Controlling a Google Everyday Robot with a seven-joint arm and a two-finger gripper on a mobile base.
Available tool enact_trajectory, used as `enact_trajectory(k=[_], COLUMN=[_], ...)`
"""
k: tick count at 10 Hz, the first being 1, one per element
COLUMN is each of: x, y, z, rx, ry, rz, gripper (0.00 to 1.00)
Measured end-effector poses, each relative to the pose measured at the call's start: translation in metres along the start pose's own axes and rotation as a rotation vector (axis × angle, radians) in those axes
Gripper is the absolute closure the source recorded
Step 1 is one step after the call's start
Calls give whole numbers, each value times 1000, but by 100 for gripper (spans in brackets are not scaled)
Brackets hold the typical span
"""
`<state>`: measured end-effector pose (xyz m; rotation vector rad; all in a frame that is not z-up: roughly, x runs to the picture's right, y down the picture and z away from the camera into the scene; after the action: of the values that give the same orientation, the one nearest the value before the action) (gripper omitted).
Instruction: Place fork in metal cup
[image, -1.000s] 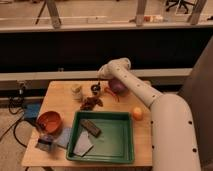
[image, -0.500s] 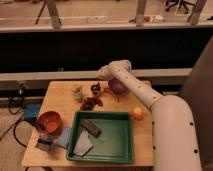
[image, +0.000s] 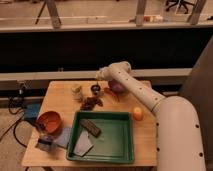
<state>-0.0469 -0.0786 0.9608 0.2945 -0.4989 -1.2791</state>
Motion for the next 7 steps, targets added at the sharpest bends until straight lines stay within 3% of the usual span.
enact_trajectory(k=[2,7], x=[-3,1], y=[-10,-13], z=[0,-3], rx=[6,5], ry=[4,16], rz=[-16,-10], gripper=[22,20])
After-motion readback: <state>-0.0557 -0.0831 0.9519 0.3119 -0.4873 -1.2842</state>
